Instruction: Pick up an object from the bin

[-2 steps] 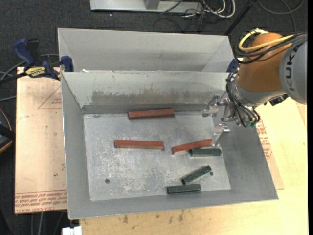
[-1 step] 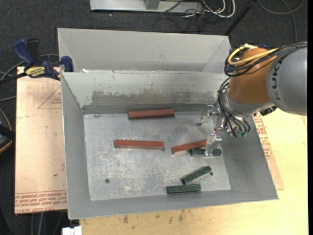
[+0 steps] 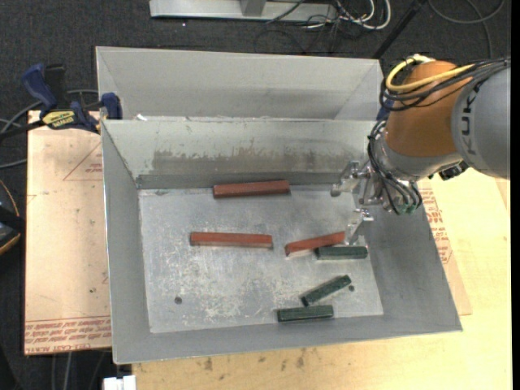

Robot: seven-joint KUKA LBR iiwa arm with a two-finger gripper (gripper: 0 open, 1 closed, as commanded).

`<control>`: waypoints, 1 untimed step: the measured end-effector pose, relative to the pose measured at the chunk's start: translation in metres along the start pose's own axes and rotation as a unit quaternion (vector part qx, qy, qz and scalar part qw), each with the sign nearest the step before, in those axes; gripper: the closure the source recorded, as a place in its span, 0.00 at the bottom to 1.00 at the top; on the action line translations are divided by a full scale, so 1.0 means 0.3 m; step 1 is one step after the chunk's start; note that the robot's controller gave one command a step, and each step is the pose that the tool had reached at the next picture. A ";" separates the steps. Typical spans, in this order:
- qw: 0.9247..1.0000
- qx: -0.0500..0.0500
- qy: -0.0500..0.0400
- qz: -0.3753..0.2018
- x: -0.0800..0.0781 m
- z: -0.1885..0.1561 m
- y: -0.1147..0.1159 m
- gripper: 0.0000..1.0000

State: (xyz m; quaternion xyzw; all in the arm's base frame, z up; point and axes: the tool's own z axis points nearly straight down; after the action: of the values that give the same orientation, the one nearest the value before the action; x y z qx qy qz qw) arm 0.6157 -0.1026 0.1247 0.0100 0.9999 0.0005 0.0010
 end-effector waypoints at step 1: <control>1.000 0.000 -0.002 0.006 -0.009 0.113 -0.007 0.00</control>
Offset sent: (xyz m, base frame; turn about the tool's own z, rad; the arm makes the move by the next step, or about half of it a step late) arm 0.0071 0.0009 -0.0547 0.0168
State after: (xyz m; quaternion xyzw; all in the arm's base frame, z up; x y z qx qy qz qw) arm 0.6183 -0.1046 0.0907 0.0158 0.9999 0.0001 0.0030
